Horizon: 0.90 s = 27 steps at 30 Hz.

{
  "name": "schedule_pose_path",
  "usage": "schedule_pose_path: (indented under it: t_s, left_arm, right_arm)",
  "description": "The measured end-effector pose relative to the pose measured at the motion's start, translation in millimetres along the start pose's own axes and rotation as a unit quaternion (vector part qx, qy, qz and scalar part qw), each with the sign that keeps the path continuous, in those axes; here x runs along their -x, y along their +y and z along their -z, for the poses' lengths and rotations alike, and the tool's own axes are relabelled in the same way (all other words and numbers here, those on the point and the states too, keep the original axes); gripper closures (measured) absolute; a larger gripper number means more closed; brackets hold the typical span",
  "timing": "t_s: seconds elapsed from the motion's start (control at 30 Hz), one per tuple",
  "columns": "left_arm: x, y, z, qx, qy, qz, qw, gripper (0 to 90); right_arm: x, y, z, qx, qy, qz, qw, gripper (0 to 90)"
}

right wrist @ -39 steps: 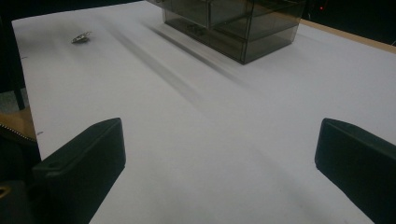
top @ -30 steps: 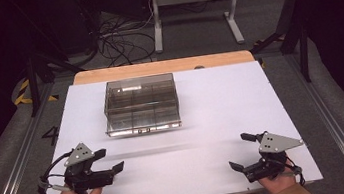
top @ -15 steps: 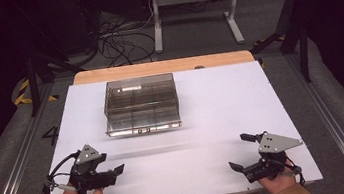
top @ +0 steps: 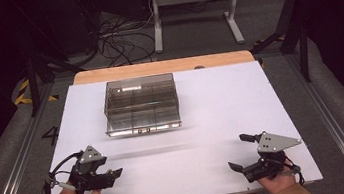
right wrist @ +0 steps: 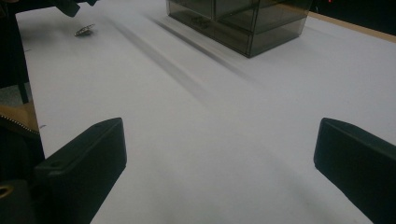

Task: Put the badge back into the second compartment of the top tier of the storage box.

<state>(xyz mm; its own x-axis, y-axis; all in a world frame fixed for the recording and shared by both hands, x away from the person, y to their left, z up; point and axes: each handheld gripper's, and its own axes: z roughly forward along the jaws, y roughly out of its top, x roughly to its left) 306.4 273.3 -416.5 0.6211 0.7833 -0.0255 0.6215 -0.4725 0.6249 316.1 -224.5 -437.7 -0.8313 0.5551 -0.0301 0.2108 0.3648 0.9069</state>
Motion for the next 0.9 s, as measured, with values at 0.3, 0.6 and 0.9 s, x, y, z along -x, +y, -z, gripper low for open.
schedule_pose_path:
  t_s: [0.3,0.6,0.9]
  left_arm:
    - [0.8,0.0,-5.9,-0.038,0.004,-0.032,0.9988,33.5]
    - [-4.2,-1.8,-8.8,-0.061,-0.003,-0.044,0.9972,40.8]
    - [-5.8,-3.1,-12.7,-0.083,0.009,-0.049,0.9953,47.0]
  right_arm:
    - [0.1,-0.1,-0.1,-0.002,0.002,0.000,1.0000,2.9]
    - [0.1,-0.4,-0.7,-0.003,0.004,0.001,1.0000,3.0]
    - [0.0,-0.5,-1.0,-0.005,0.004,0.001,1.0000,3.0]
